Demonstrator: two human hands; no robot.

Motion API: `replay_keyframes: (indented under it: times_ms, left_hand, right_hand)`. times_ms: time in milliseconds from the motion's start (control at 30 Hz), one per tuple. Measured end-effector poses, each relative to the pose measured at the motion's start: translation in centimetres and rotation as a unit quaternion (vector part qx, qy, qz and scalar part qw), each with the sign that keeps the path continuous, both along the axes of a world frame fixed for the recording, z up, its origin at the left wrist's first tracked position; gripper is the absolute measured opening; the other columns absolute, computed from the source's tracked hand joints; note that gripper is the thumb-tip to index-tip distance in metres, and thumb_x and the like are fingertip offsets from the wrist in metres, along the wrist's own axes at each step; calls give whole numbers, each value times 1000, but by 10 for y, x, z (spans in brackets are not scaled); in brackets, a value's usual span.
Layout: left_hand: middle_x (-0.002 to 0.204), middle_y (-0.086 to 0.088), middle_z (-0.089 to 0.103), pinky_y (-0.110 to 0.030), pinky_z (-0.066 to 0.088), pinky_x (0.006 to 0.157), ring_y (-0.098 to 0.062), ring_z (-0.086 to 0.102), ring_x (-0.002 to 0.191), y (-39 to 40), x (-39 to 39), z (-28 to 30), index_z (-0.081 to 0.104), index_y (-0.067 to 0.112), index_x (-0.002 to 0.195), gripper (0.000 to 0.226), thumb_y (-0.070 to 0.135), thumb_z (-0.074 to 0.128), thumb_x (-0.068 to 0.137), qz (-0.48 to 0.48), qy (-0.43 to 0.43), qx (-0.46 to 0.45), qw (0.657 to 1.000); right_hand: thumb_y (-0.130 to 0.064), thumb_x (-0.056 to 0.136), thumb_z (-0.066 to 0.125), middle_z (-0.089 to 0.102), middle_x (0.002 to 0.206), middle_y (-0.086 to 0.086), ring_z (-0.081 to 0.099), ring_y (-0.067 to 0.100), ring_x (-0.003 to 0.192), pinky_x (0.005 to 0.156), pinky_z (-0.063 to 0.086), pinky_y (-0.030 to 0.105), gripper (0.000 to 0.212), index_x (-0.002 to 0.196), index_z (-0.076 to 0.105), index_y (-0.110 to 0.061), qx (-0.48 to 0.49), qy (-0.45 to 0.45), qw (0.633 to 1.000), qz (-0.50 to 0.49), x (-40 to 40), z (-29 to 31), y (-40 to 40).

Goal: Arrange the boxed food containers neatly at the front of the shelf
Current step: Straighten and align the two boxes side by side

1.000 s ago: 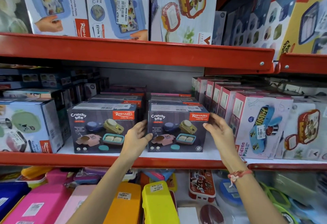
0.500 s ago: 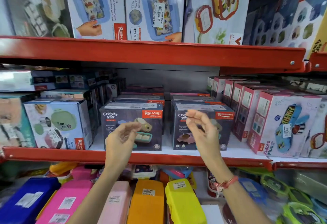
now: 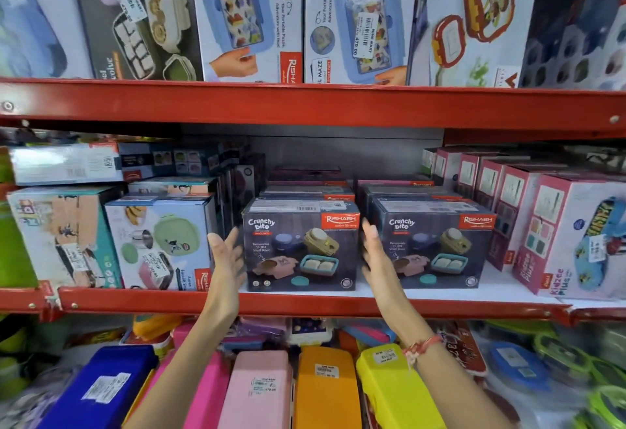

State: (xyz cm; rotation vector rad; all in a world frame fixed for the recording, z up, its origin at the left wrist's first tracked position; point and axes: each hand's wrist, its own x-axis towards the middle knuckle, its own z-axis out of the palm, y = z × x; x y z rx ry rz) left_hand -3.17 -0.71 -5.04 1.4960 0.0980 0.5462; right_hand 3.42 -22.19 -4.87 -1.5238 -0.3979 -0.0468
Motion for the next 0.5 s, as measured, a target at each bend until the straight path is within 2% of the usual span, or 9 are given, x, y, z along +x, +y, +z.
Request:
replay_keyframes:
  times_ms: [67, 133, 200, 300, 367, 500]
  left_hand:
    - [144, 2, 37, -46, 22, 115, -21, 34, 136, 6, 0, -2, 26, 32, 148, 119, 97, 10, 49, -19, 2, 15, 1000]
    - [139, 6, 41, -44, 26, 112, -23, 36, 138, 10, -2, -5, 31, 35, 144, 104, 89, 5, 60, -29, -1, 10, 1000]
    - [144, 2, 43, -41, 30, 109, -25, 39, 138, 12, -7, -5, 36, 32, 143, 97, 81, 3, 67, -34, 1, 2, 999]
    - [142, 0, 49, -38, 35, 105, -19, 48, 127, 15, -15, -4, 43, 30, 141, 115, 96, 10, 53, -46, -3, 18, 999]
    - [136, 2, 53, -39, 36, 105, -17, 50, 123, 16, -19, -3, 45, 31, 140, 119, 99, 11, 48, -51, -9, 33, 998]
    - [134, 1, 54, -37, 37, 104, -20, 49, 130, 14, -21, -5, 45, 29, 139, 94, 78, 2, 71, -48, -11, 31, 998]
  right_hand:
    - [-96, 56, 33, 26, 158, -12, 22, 13, 146, 122, 16, 47, 92, 138, 31, -54, 23, 18, 1000, 8, -2, 1, 1]
    - [-90, 58, 30, 29, 158, -7, 25, 17, 145, 119, 19, 44, 95, 143, 31, -46, 35, 26, 999, 10, -5, 1, 0]
    - [-85, 61, 29, 32, 156, -6, 30, 17, 141, 115, 22, 43, 95, 145, 32, -40, 40, 27, 999, 7, -7, 0, -2]
    - [-83, 63, 30, 39, 146, -12, 36, 9, 131, 108, 27, 37, 90, 142, 35, -42, 48, 21, 999, 3, -12, -1, -6]
    - [-84, 63, 31, 40, 143, -15, 37, 9, 131, 109, 28, 37, 88, 141, 36, -43, 47, 16, 999, -4, -15, -3, -8]
    - [-87, 62, 30, 40, 144, -16, 36, 13, 136, 113, 27, 41, 80, 134, 36, -52, 42, 13, 999, -10, -23, -2, -10]
